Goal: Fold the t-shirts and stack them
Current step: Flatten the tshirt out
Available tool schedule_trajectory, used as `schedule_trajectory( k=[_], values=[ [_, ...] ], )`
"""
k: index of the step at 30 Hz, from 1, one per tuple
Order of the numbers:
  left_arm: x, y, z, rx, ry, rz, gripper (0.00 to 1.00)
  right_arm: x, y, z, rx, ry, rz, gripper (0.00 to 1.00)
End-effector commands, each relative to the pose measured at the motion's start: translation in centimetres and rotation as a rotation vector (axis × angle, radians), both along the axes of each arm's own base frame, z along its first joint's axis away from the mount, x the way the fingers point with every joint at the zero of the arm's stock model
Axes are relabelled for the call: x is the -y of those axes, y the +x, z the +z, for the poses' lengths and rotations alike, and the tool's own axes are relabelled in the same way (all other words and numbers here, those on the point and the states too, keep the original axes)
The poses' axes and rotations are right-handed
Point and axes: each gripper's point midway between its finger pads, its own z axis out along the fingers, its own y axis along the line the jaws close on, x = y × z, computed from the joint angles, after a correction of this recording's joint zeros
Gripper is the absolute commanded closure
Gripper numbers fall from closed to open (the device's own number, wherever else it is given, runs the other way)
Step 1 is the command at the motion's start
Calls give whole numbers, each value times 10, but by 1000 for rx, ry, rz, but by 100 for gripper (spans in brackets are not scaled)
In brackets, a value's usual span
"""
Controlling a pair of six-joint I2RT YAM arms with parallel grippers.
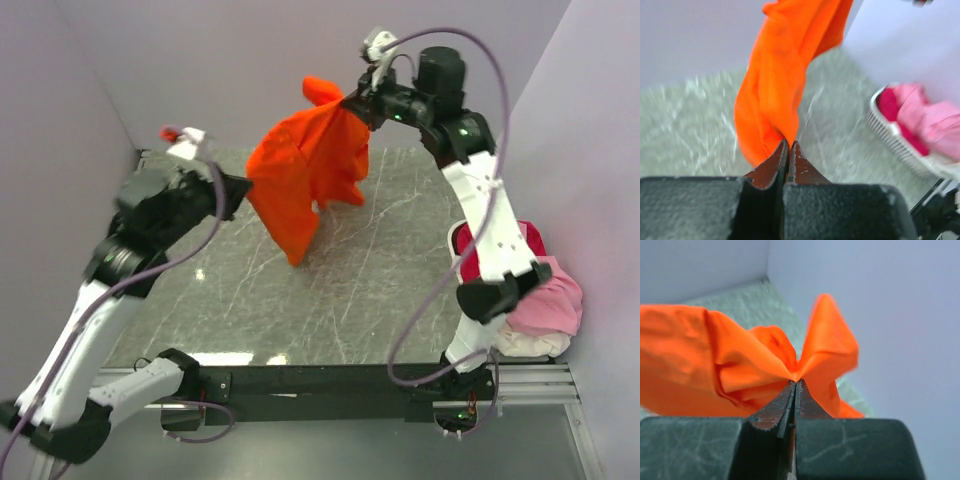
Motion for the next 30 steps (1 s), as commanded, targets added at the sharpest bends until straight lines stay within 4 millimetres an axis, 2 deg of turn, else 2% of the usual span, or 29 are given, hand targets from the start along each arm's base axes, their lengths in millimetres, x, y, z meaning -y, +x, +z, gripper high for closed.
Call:
schedule_trajectory(
  k=[1,3,4,5,7,8,10,11,13,14,16,17,18,19,20,22,23,25,26,28,29,30],
  values=[
    [-10,-20,6,12,9,-1,100,-7,-22,20,25,87,60,100],
    [-6,-32,-8,-30,-11,-41,100,-3,-32,6,-2,58,68,100],
    [3,-42,-15,-54,-25,-108,100,1,-34,-2,-3,33,65,100],
    [9,-45,-36,-114,-42,-135,100,6,-43,-19,-36,3,66,100],
    [19,-60,-52,-167,-81,-214,100,17,-52,-41,-50,-48,66,100],
    [30,-73,-78,-262,-111,-289,99,24,-68,-72,-123,-87,79,100],
    [37,-89,-100,-387,-163,-335,99,32,-94,-117,-165,-203,165,100],
    [42,-101,-124,-491,-171,-373,99,48,-126,-170,-309,-293,201,100],
    [50,-126,-151,-688,-215,-416,99,71,-153,-222,-348,-447,246,100],
    [52,-143,-173,-775,-221,-445,94,91,-183,-266,-450,-522,254,100],
    [62,-168,-183,-856,-244,-499,76,115,-204,-301,-476,-623,243,85],
    [63,-176,-191,-883,-237,-503,53,134,-216,-322,-497,-690,193,73],
    [63,-178,-192,-885,-231,-495,43,142,-219,-328,-506,-704,159,58],
    [60,-185,-196,-908,-200,-490,36,149,-219,-329,-505,-708,127,54],
    [59,-180,-187,-877,-192,-469,28,151,-216,-322,-475,-688,97,51],
    [52,-163,-189,-821,-133,-376,24,154,-207,-312,-462,-636,52,43],
    [49,-160,-183,-808,-115,-359,23,150,-198,-305,-449,-615,50,42],
    [49,-147,-192,-810,-70,-308,23,138,-188,-302,-468,-559,67,42],
    [52,-141,-198,-823,-57,-296,23,130,-177,-305,-495,-543,88,42],
    [55,-132,-211,-836,-35,-271,22,108,-173,-308,-552,-476,167,42],
    [57,-126,-225,-864,-5,-250,22,99,-160,-314,-591,-470,183,42],
    [57,-124,-234,-879,16,-237,22,94,-155,-316,-622,-459,190,43]
  ],
)
